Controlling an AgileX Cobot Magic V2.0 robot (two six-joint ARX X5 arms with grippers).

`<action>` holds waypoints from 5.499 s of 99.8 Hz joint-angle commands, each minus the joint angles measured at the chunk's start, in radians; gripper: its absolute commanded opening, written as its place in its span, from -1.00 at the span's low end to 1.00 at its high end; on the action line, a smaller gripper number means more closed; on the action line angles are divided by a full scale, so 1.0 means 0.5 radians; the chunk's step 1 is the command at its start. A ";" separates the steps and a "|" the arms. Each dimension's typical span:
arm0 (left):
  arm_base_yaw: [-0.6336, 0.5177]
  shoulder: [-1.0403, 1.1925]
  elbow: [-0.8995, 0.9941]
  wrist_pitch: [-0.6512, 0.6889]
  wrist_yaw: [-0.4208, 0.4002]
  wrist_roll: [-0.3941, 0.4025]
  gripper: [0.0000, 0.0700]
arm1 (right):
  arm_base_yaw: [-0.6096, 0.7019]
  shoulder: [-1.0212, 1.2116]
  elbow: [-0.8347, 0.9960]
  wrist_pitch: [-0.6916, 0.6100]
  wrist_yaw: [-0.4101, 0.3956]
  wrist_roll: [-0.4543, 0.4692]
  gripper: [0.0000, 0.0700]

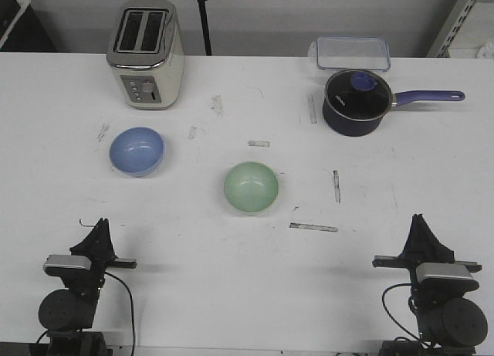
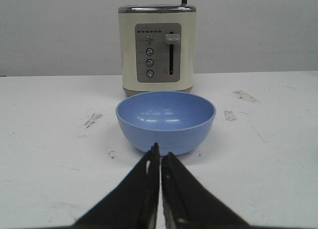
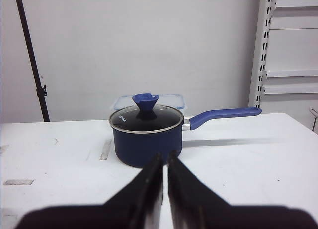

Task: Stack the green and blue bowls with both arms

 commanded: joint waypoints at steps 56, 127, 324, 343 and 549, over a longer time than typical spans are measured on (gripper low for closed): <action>0.002 0.212 0.408 0.032 -0.011 -0.117 -1.00 | 0.000 -0.003 0.003 0.023 0.000 0.005 -0.97; -0.021 1.787 1.555 -0.185 -0.011 -0.108 -1.00 | 0.000 -0.003 0.003 0.023 0.000 0.005 -0.97; 0.375 3.761 2.936 -1.478 0.478 -0.742 -0.44 | 0.000 -0.003 0.003 0.023 0.000 0.005 -0.97; 0.373 3.761 2.936 -1.483 0.478 -0.742 -0.92 | 0.000 -0.003 0.003 0.023 0.000 0.005 -0.98; -1.042 3.843 3.463 -1.850 0.393 -0.785 -1.00 | 0.000 -0.003 0.003 0.023 0.000 0.005 -0.97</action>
